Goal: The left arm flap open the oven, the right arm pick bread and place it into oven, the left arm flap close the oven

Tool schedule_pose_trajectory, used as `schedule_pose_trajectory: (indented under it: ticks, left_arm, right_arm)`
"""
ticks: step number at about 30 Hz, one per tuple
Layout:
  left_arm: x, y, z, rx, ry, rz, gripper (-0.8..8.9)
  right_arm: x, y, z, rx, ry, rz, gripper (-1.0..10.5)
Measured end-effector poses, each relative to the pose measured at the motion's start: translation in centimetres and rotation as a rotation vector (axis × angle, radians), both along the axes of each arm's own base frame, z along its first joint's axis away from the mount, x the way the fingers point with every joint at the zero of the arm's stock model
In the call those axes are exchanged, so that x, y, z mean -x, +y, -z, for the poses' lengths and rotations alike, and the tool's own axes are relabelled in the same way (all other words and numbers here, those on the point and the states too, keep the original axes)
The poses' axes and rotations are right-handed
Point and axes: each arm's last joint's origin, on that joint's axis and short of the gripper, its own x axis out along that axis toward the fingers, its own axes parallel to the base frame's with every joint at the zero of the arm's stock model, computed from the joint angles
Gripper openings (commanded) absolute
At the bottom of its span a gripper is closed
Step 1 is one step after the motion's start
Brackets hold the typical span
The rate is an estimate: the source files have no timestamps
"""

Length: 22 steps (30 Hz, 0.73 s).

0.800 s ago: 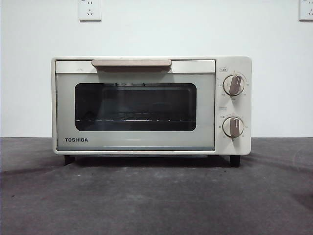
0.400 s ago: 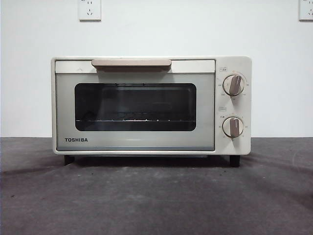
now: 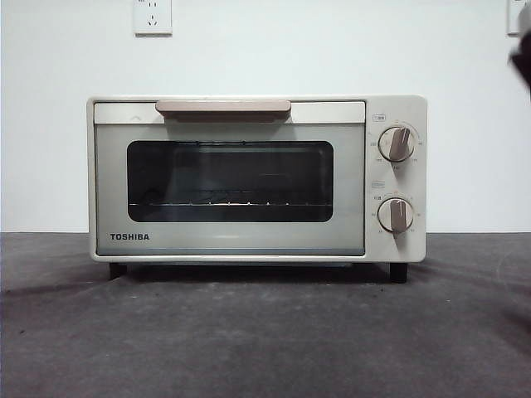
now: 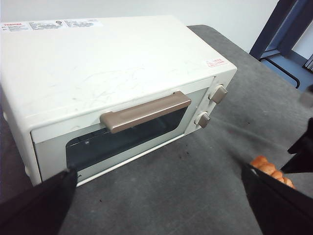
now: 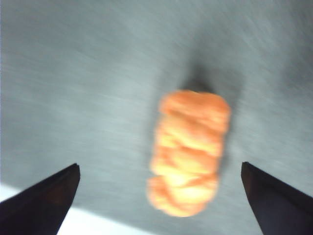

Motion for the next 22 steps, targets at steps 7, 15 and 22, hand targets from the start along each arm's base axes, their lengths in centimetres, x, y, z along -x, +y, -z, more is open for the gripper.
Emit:
schedule_pose_trajectory:
  ticks: [7,15,22]
  left_arm:
    - [0.0,0.0,0.0,0.000,0.001,0.000,5.61]
    - [0.0,0.0,0.0,0.000,0.001,0.000,5.61]
    - [0.0,0.0,0.0,0.000,0.000,0.000,5.61]
  right_arm:
    - [-2.0,1.1,2.6,0.084,0.119,-0.019,5.3]
    - [-3.8,1.8,5.3,0.117,0.210,-0.026,5.1]
    - [-4.8,2.1,7.0,0.126,0.242,-0.027,3.1]
